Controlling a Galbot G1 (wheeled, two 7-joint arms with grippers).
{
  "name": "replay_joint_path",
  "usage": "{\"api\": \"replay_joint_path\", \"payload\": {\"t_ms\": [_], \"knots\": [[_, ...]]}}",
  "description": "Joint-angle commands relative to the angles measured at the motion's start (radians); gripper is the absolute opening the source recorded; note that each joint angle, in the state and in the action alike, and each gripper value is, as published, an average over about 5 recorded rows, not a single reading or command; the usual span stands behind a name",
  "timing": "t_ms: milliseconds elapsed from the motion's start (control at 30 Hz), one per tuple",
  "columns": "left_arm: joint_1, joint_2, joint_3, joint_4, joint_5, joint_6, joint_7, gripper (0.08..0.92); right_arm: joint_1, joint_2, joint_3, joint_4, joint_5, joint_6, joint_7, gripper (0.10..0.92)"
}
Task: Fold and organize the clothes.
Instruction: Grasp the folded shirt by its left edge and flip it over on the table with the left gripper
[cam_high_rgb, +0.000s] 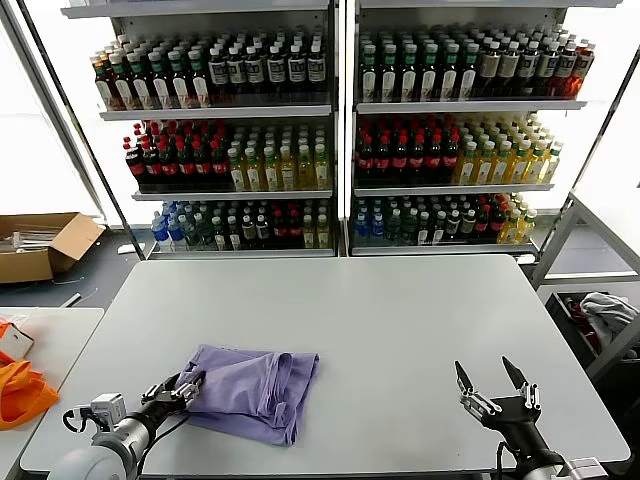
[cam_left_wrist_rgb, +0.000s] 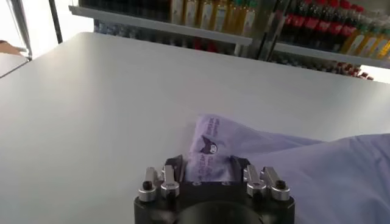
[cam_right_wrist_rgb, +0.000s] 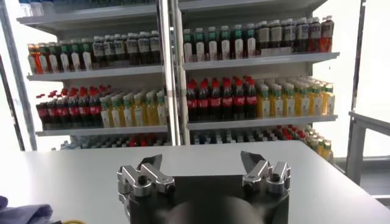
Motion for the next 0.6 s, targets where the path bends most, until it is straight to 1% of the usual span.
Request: {"api": "replay_joint_path", "payload": {"t_ms": [33, 200, 367, 433, 500, 600], "knots": [[0.003, -0.011, 0.019, 0.013, 0.025, -0.01, 0.051, 0.455, -0.01, 0.002, 0.002, 0.001, 0.007, 0.003, -0.003, 0.823], [-0.006, -0.025, -0.004, 0.015, 0.018, -0.032, 0.065, 0.317, -0.019, 0.006, 0.002, 0.002, 0.01, 0.008, -0.003, 0.823], [-0.011, -0.024, -0.116, 0.039, -0.021, -0.073, 0.065, 0.179, -0.029, 0.007, 0.012, 0.007, 0.021, 0.012, -0.002, 0.823], [-0.005, -0.022, -0.188, 0.045, -0.05, -0.087, 0.062, 0.141, -0.03, 0.006, 0.015, 0.006, 0.024, 0.013, -0.002, 0.823], [0.0, -0.02, -0.275, 0.05, -0.089, -0.091, 0.059, 0.12, -0.029, 0.005, 0.017, 0.006, 0.027, 0.013, -0.002, 0.823], [0.006, -0.005, -0.41, 0.071, -0.13, -0.09, 0.063, 0.117, -0.025, 0.004, 0.015, 0.003, 0.028, 0.013, -0.001, 0.823]]}}
